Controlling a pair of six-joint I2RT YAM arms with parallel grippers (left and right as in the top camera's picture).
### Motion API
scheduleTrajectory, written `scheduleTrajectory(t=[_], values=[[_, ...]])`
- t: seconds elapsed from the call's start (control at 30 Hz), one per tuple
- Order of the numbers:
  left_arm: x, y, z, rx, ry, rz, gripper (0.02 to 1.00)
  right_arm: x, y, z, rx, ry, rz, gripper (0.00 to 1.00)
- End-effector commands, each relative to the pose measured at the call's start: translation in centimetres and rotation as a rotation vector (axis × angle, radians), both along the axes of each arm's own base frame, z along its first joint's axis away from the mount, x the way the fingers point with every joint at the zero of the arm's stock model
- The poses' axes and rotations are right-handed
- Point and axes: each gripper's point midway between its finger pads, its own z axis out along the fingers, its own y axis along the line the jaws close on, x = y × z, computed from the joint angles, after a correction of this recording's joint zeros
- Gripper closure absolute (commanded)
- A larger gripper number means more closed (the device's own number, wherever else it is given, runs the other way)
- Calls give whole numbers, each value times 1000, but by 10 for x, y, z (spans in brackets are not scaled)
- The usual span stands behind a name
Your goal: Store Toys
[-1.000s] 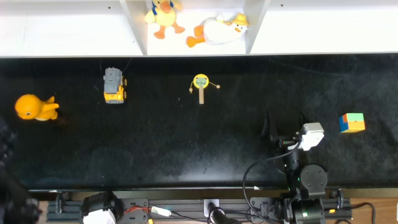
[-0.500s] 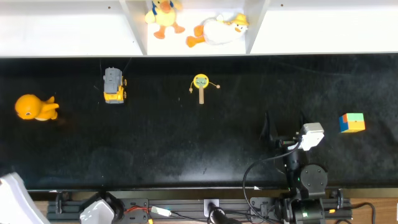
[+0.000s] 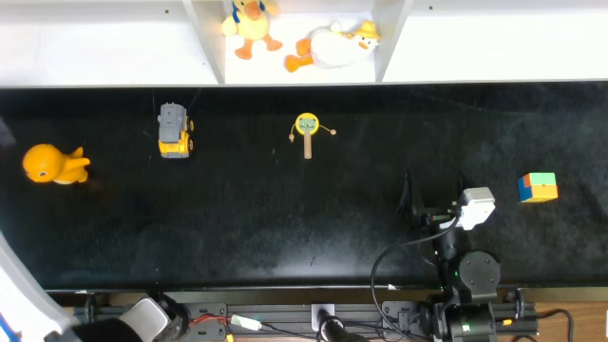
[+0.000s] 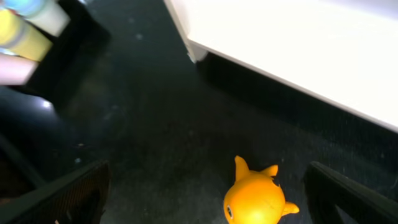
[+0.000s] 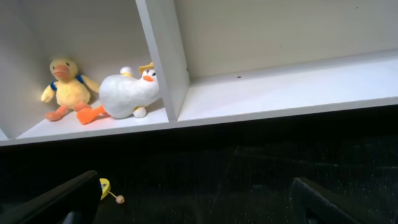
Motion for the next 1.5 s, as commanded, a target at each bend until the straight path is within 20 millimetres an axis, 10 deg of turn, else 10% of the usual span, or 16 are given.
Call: scheduleTrajectory(t=[0.03, 1.5], values=[[22, -13, -19, -47, 18, -209, 23, 0, 1, -2, -6, -3, 7, 5], [-3, -20, -158, -218, 82, -398, 88, 0, 1, -2, -6, -3, 7, 5]])
